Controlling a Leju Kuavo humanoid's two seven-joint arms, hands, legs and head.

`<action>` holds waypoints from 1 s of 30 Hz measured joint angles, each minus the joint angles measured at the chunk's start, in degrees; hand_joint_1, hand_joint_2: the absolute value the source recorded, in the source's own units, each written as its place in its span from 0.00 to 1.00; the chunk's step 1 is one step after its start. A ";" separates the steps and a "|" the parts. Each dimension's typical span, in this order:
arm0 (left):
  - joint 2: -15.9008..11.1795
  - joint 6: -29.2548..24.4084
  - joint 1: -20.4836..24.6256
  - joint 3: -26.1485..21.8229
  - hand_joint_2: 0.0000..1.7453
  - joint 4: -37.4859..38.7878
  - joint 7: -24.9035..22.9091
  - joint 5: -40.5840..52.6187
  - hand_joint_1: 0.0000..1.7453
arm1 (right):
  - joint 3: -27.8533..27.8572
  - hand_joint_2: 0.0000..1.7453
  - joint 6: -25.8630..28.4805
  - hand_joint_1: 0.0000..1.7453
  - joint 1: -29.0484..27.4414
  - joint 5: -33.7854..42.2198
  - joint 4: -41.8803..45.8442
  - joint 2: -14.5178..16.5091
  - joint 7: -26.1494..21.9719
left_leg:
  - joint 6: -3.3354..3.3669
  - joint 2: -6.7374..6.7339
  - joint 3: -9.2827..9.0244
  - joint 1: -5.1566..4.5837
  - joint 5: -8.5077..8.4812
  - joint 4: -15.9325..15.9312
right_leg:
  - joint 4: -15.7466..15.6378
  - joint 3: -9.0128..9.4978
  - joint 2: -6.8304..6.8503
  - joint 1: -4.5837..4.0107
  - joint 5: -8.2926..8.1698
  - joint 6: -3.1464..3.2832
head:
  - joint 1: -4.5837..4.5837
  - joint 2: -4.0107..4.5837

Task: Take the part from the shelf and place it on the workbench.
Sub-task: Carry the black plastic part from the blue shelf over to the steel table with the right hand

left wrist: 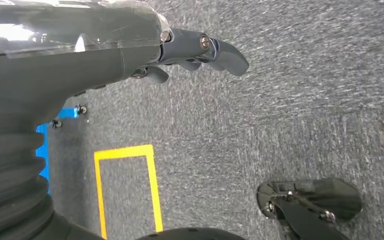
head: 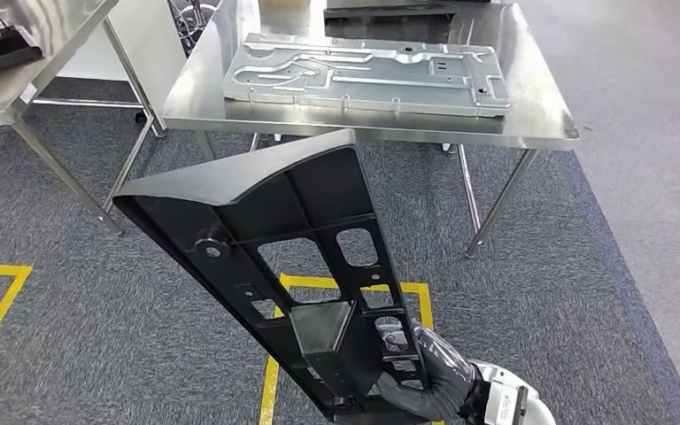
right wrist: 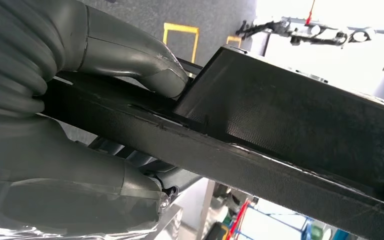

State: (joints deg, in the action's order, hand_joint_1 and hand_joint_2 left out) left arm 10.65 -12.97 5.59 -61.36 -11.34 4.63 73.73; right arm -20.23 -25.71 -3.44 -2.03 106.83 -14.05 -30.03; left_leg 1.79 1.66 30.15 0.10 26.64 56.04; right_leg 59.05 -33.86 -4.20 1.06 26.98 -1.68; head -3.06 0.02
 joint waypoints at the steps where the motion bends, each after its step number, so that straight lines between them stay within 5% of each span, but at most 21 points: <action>1: 0.07 0.02 -0.05 0.00 1.00 0.00 0.01 0.00 0.00 | 0.01 1.00 0.04 1.00 0.06 -0.01 0.01 0.01 0.00 | 0.31 -0.70 -0.06 0.09 -0.16 -0.29 | 2.71 -1.30 1.67 -0.05 1.60 -0.16 | -0.01 0.00; 3: 0.12 0.04 -0.21 -0.01 1.00 0.00 0.02 0.00 0.00 | -0.01 1.00 0.07 1.00 0.12 -0.02 -0.02 0.20 0.00 | 0.54 -1.96 0.03 -0.09 -0.10 -0.33 | 10.38 -5.08 3.64 0.03 5.33 -0.50 | -0.01 0.00; 5: 0.14 0.03 -0.30 -0.02 1.00 0.00 -0.04 -0.02 0.00 | -0.03 1.00 0.10 1.00 0.05 -0.04 -0.03 0.37 0.00 | 0.53 -2.94 0.08 -0.18 0.01 -0.24 | 14.49 -7.00 3.97 0.24 6.16 -0.75 | 0.00 0.00; 6: 0.14 0.03 -0.26 -0.02 1.00 0.00 -0.09 -0.04 0.00 | -0.03 1.00 0.14 1.00 0.03 -0.09 -0.03 0.38 -0.01 | 0.45 -3.26 0.05 -0.20 0.08 -0.18 | 13.16 -6.20 4.10 0.30 4.94 -0.77 | 0.00 0.00; 8: 0.15 0.09 -0.11 -0.02 1.00 0.00 -0.21 -0.21 0.00 | -0.03 1.00 0.21 1.00 0.06 -0.24 -0.03 0.38 -0.02 | 0.18 -3.73 -0.13 -0.20 0.28 0.02 | 5.23 -1.83 4.77 0.26 1.26 -0.46 | 0.00 0.00; 10: 0.16 0.23 0.00 -0.04 1.00 0.00 -0.31 -0.64 0.00 | -0.05 1.00 0.19 1.00 0.16 -0.40 0.03 0.39 -0.04 | -0.29 -3.93 -0.11 -0.44 0.54 0.36 | -1.02 1.47 5.58 -0.06 -0.56 0.09 | 0.00 0.00; 15: 0.18 0.44 0.09 -0.12 1.00 0.00 -0.31 -1.32 0.00 | -0.05 1.00 -0.12 1.00 0.35 -0.73 0.23 0.25 -0.04 | -1.94 -3.40 0.60 -0.45 1.97 2.14 | -2.55 1.96 5.17 0.01 -0.85 1.42 | -0.01 0.00; 18: 0.16 0.52 0.06 -0.14 1.00 0.00 -0.39 -1.39 0.00 | -0.05 1.00 -0.21 1.00 0.53 -0.87 0.29 0.14 -0.04 | -2.74 -2.13 5.36 -0.28 7.30 12.49 | -2.71 2.00 4.89 0.14 -0.84 2.06 | -0.02 0.00; 20: 0.13 0.69 -0.08 -0.16 1.00 0.00 -0.72 -1.37 0.00 | -0.07 1.00 -0.19 1.00 0.48 -0.99 0.28 0.11 -0.04 | -2.95 -2.03 8.17 -0.18 8.57 17.84 | -2.63 2.02 4.49 0.11 -0.75 2.11 | -0.02 0.00; 22: 0.11 0.83 -0.22 -0.18 1.00 0.00 -1.03 -1.27 0.00 | -0.08 1.00 -0.08 1.00 0.46 -1.05 0.27 0.11 -0.04 | -2.92 -2.00 6.91 -0.03 5.41 14.41 | -2.45 2.21 3.98 0.14 -0.59 1.93 | -0.02 0.00; 25: 0.11 0.91 -0.19 -0.19 1.00 0.00 -1.21 -1.15 0.00 | -0.06 1.00 0.11 1.00 0.42 -1.06 0.29 0.11 -0.11 | -2.31 -1.53 1.90 -0.01 0.59 3.18 | -1.99 2.45 3.46 0.01 -0.09 1.22 | -0.02 0.00; 30: 0.15 1.03 -0.12 -0.19 1.00 0.00 -1.02 -1.10 0.00 | 0.03 1.00 0.35 1.00 0.14 -1.12 0.56 0.11 -0.23 | -0.29 -1.46 0.86 -0.10 0.41 1.01 | -0.96 2.12 3.45 0.07 0.81 -0.41 | -0.01 0.00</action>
State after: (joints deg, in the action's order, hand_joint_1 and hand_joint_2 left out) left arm 10.80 -11.93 5.48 -61.55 -11.34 3.61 72.63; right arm -20.20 -25.36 -3.30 -3.15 107.38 -13.94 -30.26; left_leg 1.50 0.20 31.01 0.00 27.04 57.05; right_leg 58.09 -31.74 -0.74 1.13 27.79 -2.10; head -3.07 0.02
